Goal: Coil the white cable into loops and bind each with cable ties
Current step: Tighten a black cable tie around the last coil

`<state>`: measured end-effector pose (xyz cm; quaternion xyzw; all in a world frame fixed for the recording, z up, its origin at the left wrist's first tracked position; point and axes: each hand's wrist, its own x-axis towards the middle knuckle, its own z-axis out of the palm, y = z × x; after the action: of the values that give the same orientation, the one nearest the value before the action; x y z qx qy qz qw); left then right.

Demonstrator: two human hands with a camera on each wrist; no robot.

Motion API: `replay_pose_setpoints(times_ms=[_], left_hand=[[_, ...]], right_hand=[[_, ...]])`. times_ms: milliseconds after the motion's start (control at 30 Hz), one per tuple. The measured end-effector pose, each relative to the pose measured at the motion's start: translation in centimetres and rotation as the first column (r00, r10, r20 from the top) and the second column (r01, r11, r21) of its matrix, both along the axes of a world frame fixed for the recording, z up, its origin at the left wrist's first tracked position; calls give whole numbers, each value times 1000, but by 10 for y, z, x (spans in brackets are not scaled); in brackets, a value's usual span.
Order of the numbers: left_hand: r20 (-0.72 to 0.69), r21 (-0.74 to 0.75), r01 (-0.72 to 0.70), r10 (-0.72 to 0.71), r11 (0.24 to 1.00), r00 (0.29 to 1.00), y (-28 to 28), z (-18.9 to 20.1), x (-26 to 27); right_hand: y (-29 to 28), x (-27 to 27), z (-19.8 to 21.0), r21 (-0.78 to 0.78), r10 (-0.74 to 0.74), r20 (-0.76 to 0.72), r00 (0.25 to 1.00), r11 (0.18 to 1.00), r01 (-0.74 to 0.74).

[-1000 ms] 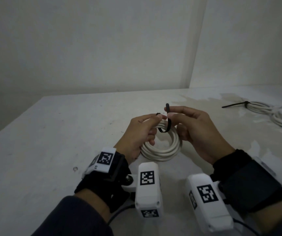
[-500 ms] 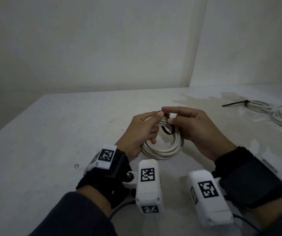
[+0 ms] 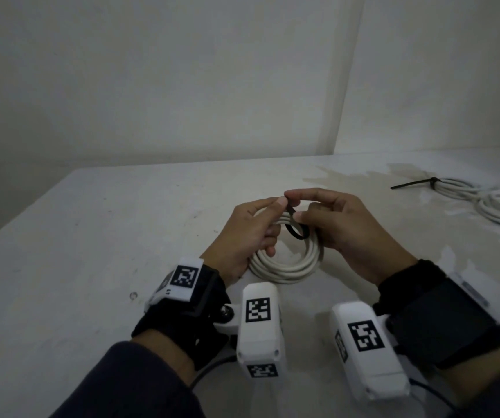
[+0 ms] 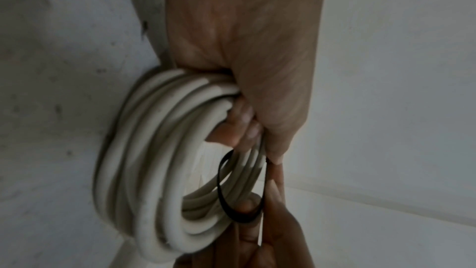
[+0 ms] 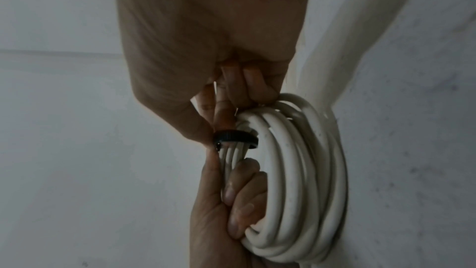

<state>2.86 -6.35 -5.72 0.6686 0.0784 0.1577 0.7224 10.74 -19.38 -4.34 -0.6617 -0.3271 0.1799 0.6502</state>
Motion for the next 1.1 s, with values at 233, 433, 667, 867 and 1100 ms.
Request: replay_pose_setpoints(times_ms=[233, 433, 667, 867, 1100], left_hand=[[-4, -14, -2, 2, 1000, 1000, 0, 0, 0], [-9, -17, -7, 7, 1000, 1000, 1, 0, 0], [16, 38, -21, 20, 999, 1000, 0, -1, 0], [29, 55, -25, 24, 998, 999, -1, 0, 1], [25, 64, -31, 30, 997, 999, -1, 0, 2]], right_hand=[[0, 0, -1, 11, 1, 5, 1000, 1000, -1], [0, 0, -1, 8, -4, 30, 1000, 1000, 3], [3, 0, -3, 17, -64, 136, 989, 998, 62], [5, -2, -2, 30, -112, 254, 961, 994, 108], [7, -1, -4, 34, -142, 258, 956, 990, 138]])
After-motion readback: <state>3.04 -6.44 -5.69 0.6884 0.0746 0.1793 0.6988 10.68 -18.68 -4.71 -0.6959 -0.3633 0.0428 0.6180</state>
